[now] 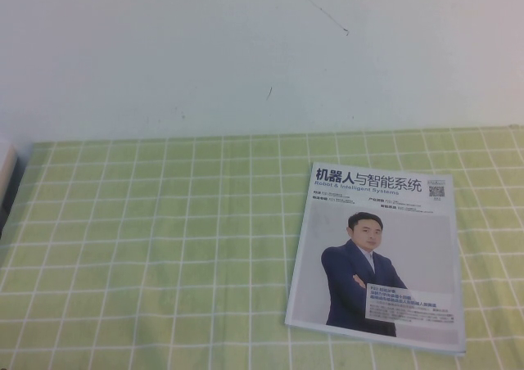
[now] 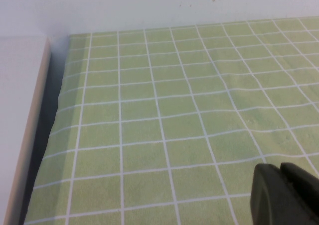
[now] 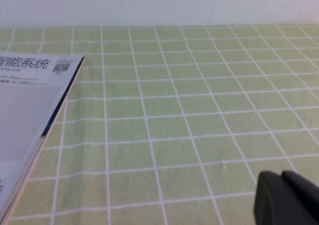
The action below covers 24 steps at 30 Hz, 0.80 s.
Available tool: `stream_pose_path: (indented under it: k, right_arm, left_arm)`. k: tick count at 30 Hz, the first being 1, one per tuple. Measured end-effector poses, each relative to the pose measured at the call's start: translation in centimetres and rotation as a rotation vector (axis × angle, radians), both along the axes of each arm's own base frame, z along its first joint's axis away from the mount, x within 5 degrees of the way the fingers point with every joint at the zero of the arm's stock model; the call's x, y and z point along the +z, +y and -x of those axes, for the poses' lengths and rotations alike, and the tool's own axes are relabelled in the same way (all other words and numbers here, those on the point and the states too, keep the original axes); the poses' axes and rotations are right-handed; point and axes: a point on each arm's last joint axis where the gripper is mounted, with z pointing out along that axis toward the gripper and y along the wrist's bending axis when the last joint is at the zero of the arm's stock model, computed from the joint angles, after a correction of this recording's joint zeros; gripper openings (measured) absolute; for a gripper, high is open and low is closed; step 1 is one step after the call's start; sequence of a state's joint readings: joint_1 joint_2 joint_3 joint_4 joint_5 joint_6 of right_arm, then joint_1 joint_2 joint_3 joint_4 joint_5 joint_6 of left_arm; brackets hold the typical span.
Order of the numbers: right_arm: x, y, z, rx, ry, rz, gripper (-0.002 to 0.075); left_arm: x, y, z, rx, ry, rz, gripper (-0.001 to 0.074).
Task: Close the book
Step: 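Close the open booklet and leave it lying on the table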
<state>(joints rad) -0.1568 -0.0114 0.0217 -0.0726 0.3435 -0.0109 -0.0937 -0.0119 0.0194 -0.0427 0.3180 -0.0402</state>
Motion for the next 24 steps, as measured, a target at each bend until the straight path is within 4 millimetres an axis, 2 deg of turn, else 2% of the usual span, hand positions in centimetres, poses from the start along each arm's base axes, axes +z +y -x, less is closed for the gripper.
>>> stream_pose_path:
  k: [24]
  right_arm:
    - [0.01, -0.09, 0.01, 0.004, 0.007, 0.042, -0.0004]
  left_arm:
    - [0.05, 0.00, 0.00, 0.000, -0.001, 0.000, -0.0004]
